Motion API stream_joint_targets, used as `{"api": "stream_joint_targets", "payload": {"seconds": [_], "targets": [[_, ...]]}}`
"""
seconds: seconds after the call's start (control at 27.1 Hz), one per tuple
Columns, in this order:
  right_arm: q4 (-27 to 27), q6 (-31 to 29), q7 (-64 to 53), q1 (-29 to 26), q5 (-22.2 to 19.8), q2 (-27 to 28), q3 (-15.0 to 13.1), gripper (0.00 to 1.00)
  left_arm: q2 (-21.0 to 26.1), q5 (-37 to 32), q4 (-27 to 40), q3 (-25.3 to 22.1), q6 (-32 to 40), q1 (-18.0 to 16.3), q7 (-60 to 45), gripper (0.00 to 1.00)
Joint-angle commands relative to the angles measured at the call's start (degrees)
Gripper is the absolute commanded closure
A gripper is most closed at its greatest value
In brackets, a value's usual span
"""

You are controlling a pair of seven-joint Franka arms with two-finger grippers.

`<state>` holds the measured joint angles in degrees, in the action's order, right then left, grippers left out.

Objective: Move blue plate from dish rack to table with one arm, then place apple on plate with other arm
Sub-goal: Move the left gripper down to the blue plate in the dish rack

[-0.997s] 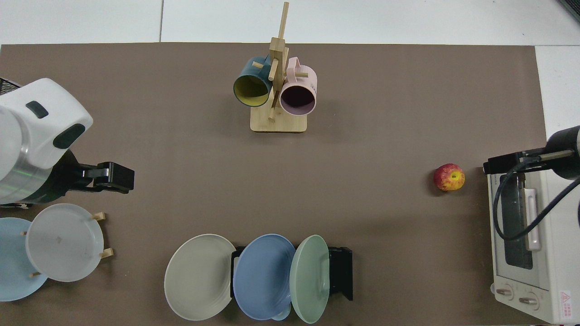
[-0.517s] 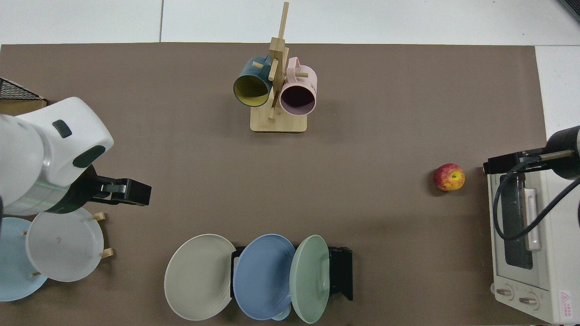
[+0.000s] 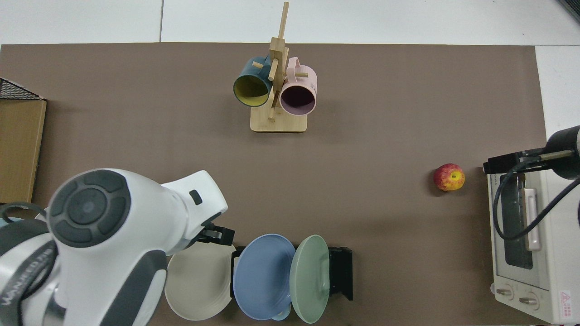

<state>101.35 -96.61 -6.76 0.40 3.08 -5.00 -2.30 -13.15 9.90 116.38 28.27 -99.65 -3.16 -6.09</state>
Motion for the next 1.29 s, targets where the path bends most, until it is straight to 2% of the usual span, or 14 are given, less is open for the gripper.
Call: {"api": "stream_joint_targets", "payload": {"seconds": [0.0, 0.26, 0.48, 0.78, 0.89, 1.0, 1.07, 1.14, 1.26], "targets": [[-0.2, 1.0, 1.3, 0.0, 0.0, -0.4, 0.2, 0.00, -5.3, 4.6, 9.8, 3.1, -6.9, -0.2, 0.2, 0.00], [-0.2, 1.0, 1.3, 0.0, -0.1, -0.4, 0.2, 0.00, -5.1, 7.2, 14.9, 7.5, -11.8, -0.4, -1.6, 0.00], [-0.2, 1.0, 1.3, 0.0, 0.0, -0.4, 0.2, 0.00, -4.5, 9.3, 20.9, 12.2, -21.1, -0.5, -4.1, 0.00], [-0.2, 0.8, 1.3, -0.6, -0.1, -0.3, 0.2, 0.00, -5.0, 9.3, 22.9, 14.7, -21.7, -0.4, -4.6, 0.03], [-0.2, -0.6, 0.9, 0.1, -1.0, -0.3, 0.4, 0.00, -5.0, 9.3, 22.8, 14.8, -21.6, -0.4, -4.9, 0.25], [1.6, -5.8, 1.1, 0.3, -1.1, -0.3, 0.4, 0.00, -5.0, 9.3, 22.8, 15.0, -20.9, -0.3, -5.8, 0.68], [2.4, -8.0, 1.2, 0.4, -1.3, 0.1, 0.4, 0.00, -5.0, 9.3, 22.8, 15.4, -20.8, -0.4, -5.8, 0.88], [3.0, -9.6, 1.3, 0.5, -1.8, 1.0, 0.4, 0.00, -5.0, 9.3, 22.8, 15.4, -20.6, -0.4, -5.8, 0.96], [3.2, -11.6, 1.3, 0.5, -3.3, 3.1, 0.4, 0.00, -5.0, 9.3, 22.5, 15.4, -19.7, -0.5, -5.6, 1.00]]}}
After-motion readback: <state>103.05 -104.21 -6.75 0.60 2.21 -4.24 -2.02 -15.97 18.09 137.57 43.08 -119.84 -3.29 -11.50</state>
